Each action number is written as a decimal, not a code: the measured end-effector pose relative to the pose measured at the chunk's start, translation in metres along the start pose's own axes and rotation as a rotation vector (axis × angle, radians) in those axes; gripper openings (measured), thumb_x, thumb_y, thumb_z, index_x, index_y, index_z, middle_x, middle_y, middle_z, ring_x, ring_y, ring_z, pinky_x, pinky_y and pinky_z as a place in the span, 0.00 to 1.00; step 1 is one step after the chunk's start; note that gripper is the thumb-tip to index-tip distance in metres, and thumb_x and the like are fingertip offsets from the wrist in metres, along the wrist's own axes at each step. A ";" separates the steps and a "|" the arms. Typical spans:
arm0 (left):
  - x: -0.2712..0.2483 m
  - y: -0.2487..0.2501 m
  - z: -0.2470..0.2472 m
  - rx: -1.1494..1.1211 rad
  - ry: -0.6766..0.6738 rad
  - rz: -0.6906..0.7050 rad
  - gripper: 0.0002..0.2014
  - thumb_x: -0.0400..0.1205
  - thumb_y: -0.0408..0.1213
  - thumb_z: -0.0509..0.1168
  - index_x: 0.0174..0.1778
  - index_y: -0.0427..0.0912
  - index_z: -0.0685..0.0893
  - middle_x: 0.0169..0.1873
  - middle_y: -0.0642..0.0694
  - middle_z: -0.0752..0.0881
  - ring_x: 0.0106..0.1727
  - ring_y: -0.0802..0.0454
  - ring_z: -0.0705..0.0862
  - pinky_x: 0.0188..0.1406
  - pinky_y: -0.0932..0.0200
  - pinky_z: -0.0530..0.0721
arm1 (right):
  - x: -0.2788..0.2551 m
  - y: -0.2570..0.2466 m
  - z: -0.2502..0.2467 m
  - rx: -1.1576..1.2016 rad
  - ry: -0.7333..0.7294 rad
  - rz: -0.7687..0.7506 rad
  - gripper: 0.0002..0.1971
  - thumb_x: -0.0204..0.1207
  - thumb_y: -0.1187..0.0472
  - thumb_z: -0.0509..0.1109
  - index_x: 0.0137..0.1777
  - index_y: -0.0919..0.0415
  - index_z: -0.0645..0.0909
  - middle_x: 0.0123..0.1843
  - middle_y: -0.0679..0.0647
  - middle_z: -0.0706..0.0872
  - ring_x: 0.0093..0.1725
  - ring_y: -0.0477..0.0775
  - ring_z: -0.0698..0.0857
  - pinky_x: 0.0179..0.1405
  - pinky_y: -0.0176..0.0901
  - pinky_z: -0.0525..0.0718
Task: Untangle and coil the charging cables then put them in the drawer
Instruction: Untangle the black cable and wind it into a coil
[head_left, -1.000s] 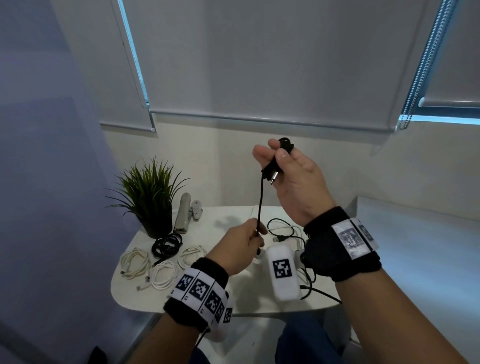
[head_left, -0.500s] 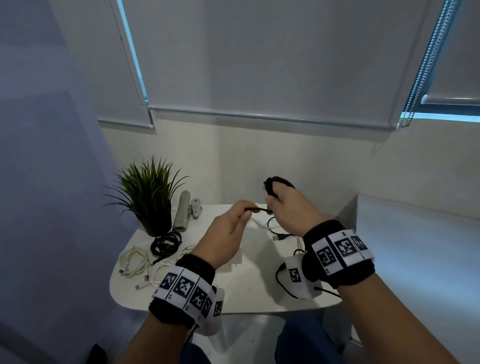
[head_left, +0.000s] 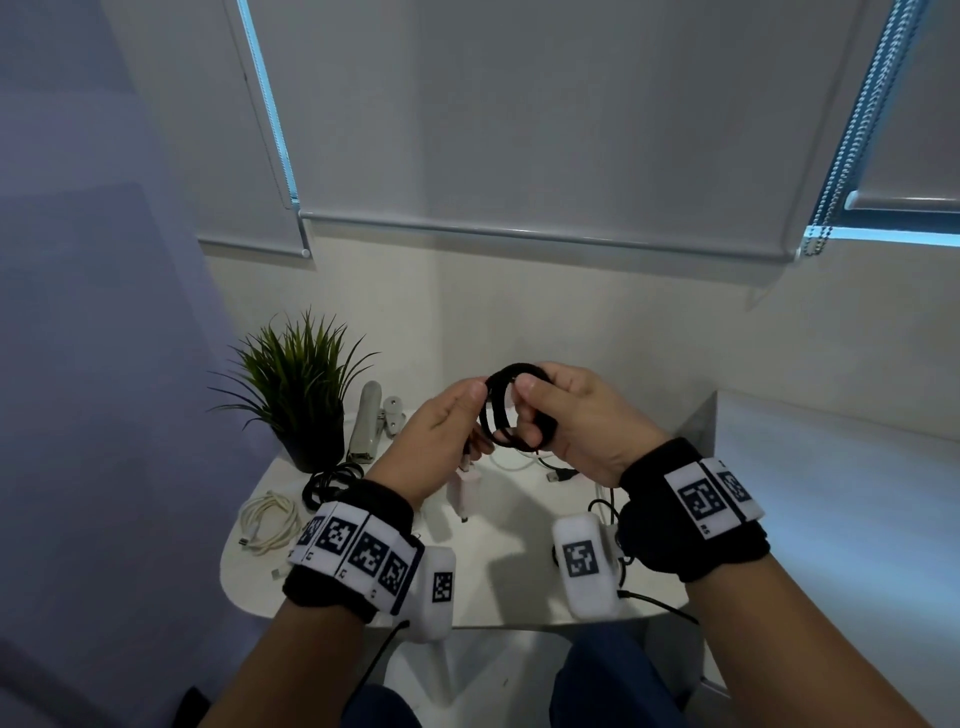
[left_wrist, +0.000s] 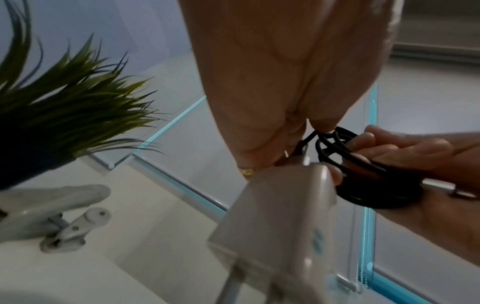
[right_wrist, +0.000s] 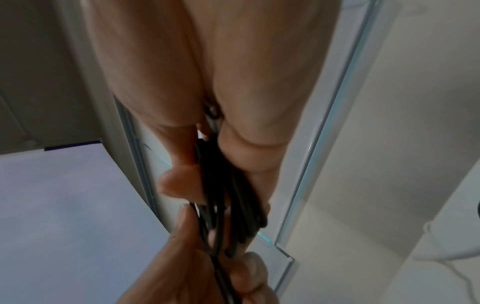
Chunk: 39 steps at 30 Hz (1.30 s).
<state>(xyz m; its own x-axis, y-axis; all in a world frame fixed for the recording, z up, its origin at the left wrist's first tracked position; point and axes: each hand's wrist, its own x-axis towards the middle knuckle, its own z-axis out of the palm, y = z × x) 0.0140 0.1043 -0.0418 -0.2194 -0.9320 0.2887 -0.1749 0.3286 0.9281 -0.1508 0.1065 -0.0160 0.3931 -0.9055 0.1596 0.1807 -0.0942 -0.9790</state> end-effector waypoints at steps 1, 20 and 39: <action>-0.001 0.001 0.001 -0.034 -0.014 -0.009 0.15 0.88 0.45 0.51 0.52 0.48 0.83 0.26 0.53 0.83 0.28 0.59 0.78 0.27 0.65 0.76 | 0.000 0.000 0.000 0.012 0.006 0.005 0.11 0.85 0.66 0.56 0.41 0.66 0.72 0.27 0.59 0.73 0.24 0.48 0.79 0.44 0.50 0.83; 0.001 0.000 0.002 -0.111 0.135 -0.071 0.14 0.88 0.40 0.53 0.39 0.45 0.79 0.19 0.58 0.70 0.27 0.60 0.73 0.25 0.69 0.70 | -0.001 0.014 -0.007 -0.051 0.027 0.192 0.16 0.84 0.63 0.55 0.45 0.62 0.84 0.28 0.51 0.71 0.23 0.47 0.69 0.21 0.34 0.66; 0.004 -0.006 0.001 0.001 0.055 -0.047 0.12 0.85 0.43 0.60 0.54 0.65 0.84 0.21 0.57 0.72 0.29 0.57 0.71 0.29 0.66 0.71 | 0.015 0.027 -0.024 -0.307 0.323 0.159 0.18 0.77 0.77 0.49 0.38 0.60 0.77 0.28 0.54 0.70 0.20 0.48 0.65 0.20 0.38 0.63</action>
<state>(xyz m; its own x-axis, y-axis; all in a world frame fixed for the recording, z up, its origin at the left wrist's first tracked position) 0.0134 0.0990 -0.0469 -0.1578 -0.9532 0.2577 -0.1846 0.2849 0.9406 -0.1621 0.0805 -0.0430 0.0852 -0.9964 0.0048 -0.1535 -0.0179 -0.9880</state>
